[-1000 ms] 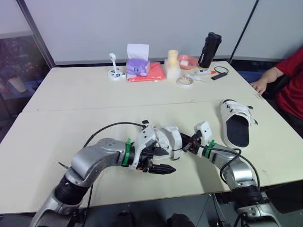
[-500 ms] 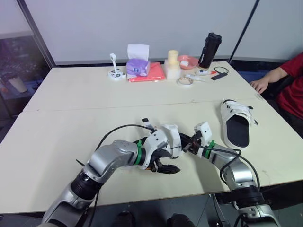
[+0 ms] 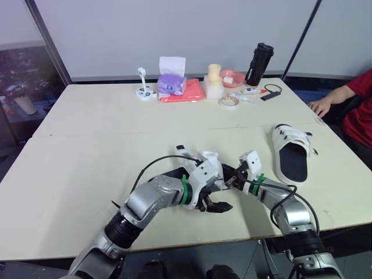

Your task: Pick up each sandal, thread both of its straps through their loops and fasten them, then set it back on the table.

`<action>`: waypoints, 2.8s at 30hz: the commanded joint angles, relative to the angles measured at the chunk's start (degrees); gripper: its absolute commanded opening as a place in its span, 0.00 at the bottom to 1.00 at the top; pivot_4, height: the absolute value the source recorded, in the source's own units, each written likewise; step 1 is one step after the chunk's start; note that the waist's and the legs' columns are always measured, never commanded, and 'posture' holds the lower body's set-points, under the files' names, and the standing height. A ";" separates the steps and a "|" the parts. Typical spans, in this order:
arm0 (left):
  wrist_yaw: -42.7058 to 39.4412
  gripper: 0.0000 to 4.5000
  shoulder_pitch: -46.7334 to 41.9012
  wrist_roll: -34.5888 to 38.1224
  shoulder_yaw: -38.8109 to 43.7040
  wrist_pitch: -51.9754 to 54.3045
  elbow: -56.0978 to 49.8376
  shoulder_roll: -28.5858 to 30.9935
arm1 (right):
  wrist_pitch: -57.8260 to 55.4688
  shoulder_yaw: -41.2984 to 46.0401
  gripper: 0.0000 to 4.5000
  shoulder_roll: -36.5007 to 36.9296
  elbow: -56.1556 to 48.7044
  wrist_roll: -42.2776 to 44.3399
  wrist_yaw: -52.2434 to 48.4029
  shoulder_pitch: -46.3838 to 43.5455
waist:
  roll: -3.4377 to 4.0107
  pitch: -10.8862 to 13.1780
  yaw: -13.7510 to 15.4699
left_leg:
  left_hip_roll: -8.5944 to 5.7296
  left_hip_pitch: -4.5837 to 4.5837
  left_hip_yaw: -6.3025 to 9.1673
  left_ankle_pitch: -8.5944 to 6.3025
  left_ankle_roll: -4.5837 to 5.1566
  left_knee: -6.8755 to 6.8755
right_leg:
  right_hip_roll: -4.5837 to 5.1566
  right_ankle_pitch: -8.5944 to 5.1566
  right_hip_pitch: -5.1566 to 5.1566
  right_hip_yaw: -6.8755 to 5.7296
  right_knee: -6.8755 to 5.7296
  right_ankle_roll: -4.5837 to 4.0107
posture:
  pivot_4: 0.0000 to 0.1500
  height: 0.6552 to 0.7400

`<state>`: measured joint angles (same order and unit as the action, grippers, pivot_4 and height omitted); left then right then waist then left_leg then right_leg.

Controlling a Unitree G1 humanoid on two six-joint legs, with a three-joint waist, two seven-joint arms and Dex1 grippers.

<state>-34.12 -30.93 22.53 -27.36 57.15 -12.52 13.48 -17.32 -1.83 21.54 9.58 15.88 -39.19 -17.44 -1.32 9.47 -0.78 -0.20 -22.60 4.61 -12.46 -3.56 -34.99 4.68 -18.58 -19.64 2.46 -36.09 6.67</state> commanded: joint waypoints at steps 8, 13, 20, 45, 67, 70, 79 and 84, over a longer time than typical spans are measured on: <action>8.53 0.79 5.09 1.22 10.38 12.83 -12.28 2.62 | -3.02 -2.79 0.00 -0.35 4.28 -2.56 0.07 3.63 | 0.00 0.00 -0.18 | 0.02 0.11 -0.02 -0.01 0.02 0.34 | -0.13 -0.01 -0.04 -0.06 0.06 0.00 | 1.00 1.00; 10.06 0.79 6.52 1.50 12.96 11.03 -11.39 1.83 | -3.12 -2.92 0.00 -0.30 4.54 -2.52 -0.27 3.28 | 0.00 0.00 -0.23 | 0.02 0.13 -0.03 -0.01 0.00 0.33 | -0.12 -0.02 -0.04 -0.05 0.09 -0.01 | 1.00 1.00; 6.77 0.79 5.85 3.43 11.93 5.70 -7.42 -1.88 | -3.20 -3.38 0.00 -0.53 4.86 -2.71 -0.45 2.70 | 0.01 -0.01 0.02 | 0.02 0.15 -0.01 -0.11 -0.15 0.31 | -0.01 -0.01 -0.12 -0.06 0.25 -0.03 | 1.00 1.00; -0.74 0.01 5.51 8.31 12.11 1.35 -3.08 -2.62 | -3.13 -2.74 0.00 0.07 4.88 -3.10 -0.66 2.84 | -0.02 -0.03 -0.17 | -0.02 0.10 -0.02 -0.06 0.09 0.82 | -0.13 0.15 -0.04 -0.04 0.89 -0.21 | 1.00 1.00; -6.18 0.01 2.19 28.97 22.03 11.20 -6.81 -0.71 | -3.07 -2.72 0.00 0.31 5.76 -3.30 -0.90 2.18 | -0.05 0.00 -0.31 | 0.03 0.05 -0.05 -0.06 0.09 0.97 | -0.13 0.15 -0.22 0.02 0.88 -0.22 | 1.00 1.00; 1.54 0.01 -1.65 32.02 29.40 13.39 -0.32 -7.37 | -3.05 -2.76 0.00 0.27 5.92 -3.35 -0.87 2.12 | -0.07 0.01 -0.25 | -0.02 0.04 -0.05 -0.05 0.10 0.95 | -0.22 0.16 -0.22 0.01 0.87 -0.19 | 1.00 1.00; 22.12 0.01 -10.19 37.18 46.60 15.93 16.78 -18.54 | -2.77 -2.82 0.00 0.22 6.30 -3.51 -0.77 2.12 | -0.14 0.06 -0.23 | -0.13 0.05 -0.06 -0.01 0.05 0.87 | -0.36 0.40 -0.23 0.00 0.78 0.29 | 1.00 1.00; 28.11 0.14 -11.41 37.81 49.46 16.29 19.96 -19.85 | -2.59 -2.92 0.00 0.21 6.34 -3.64 -0.60 2.36 | -0.16 0.07 -0.20 | -0.16 0.05 -0.07 0.03 -0.02 0.86 | -0.37 0.42 -0.20 -0.01 0.77 0.34 | 1.00 1.00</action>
<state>-6.94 -39.74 58.19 20.38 74.76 8.70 -6.15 -17.09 -2.23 21.52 9.66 15.83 -41.25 -18.28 -1.49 9.53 -0.97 -0.37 -22.55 4.53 -12.42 -3.60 -34.13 4.31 -18.16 -19.84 2.44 -35.32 7.02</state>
